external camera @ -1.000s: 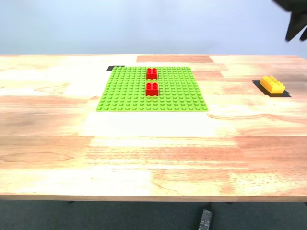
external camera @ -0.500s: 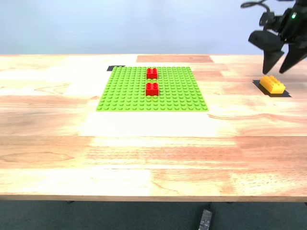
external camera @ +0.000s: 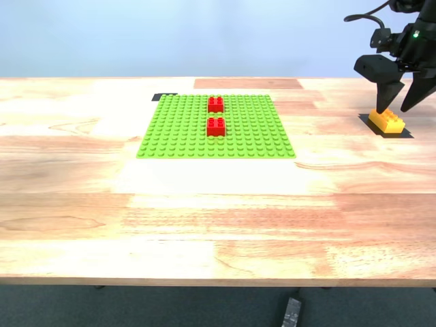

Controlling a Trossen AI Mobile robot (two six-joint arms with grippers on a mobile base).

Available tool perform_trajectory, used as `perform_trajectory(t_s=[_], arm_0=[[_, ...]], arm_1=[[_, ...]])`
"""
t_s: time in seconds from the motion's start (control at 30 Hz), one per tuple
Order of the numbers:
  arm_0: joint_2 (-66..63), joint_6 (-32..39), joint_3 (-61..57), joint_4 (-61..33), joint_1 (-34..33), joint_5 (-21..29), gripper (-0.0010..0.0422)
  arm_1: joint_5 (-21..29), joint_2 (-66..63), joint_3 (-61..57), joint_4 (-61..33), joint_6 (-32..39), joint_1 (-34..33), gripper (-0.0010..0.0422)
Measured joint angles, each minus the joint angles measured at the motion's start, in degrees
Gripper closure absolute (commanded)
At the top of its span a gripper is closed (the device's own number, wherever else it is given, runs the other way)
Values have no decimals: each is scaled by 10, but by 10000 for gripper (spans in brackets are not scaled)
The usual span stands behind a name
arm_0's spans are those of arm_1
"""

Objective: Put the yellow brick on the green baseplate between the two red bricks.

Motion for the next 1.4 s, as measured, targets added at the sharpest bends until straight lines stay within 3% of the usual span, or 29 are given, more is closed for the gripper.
perform_trajectory(t_s=[0.47, 1.07, 1.4], arm_0=[[0, 0, 0, -1, 0, -3, 413], [0, 0, 3, -1, 0, -5, 413], [-2, 0, 3, 2, 0, -5, 413]], arm_1=[[-17, 19, -18, 28, 16, 4, 186], [-8, 21, -40, 57, 16, 5, 336], [-21, -41, -41, 69, -45, 12, 355]])
